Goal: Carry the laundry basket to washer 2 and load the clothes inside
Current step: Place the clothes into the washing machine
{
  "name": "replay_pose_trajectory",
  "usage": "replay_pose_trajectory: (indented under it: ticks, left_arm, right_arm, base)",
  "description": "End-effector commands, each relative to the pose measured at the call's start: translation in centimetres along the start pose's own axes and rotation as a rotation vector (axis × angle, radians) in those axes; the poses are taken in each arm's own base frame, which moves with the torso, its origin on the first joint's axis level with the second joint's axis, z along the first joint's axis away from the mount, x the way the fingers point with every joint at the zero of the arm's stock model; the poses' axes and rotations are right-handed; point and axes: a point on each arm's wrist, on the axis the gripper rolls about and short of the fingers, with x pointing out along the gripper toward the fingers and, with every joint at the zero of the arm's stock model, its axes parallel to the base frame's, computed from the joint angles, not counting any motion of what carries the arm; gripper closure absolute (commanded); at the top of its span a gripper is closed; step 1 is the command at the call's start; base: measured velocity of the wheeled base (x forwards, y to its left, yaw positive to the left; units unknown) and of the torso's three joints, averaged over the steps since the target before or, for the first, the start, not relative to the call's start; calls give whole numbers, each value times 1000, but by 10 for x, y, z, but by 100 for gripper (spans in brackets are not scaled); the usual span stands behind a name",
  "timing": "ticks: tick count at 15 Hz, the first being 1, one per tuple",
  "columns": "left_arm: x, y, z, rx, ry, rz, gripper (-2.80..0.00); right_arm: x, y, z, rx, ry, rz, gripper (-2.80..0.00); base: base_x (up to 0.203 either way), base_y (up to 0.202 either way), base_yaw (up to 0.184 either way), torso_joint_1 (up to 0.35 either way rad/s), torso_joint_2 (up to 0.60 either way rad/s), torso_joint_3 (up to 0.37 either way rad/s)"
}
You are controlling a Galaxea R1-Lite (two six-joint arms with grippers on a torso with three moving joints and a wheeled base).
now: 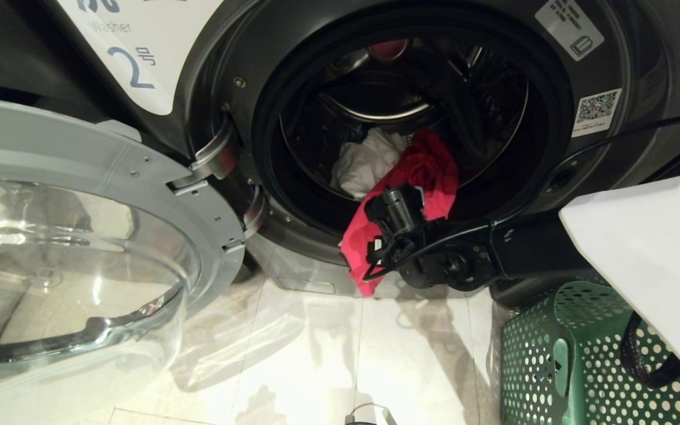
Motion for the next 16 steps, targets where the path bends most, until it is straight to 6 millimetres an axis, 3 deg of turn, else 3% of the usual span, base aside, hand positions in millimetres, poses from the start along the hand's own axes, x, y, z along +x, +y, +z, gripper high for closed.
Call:
replay_pose_trajectory:
  ticks: [1, 11, 12, 16]
  left_arm:
    - [0, 0, 0, 0, 1, 0, 0]
    - [0, 0, 0, 0, -1, 0, 0]
    - [0, 0, 0, 0, 1, 0, 0]
    - [0, 0, 0, 0, 1, 0, 0]
  right_arm:
    - [6, 1, -7, -5, 13, -9, -280]
    - [45, -5, -10, 48, 44, 12, -280]
    - [45, -5, -9, 51, 41, 16, 0]
    - [50, -4, -8, 59, 40, 27, 0]
  base:
    - [0, 0, 0, 0, 0, 0]
    - [0, 0, 0, 0, 0, 0]
    - [0, 0, 0, 0, 0, 0]
    - [0, 0, 0, 0, 0, 0]
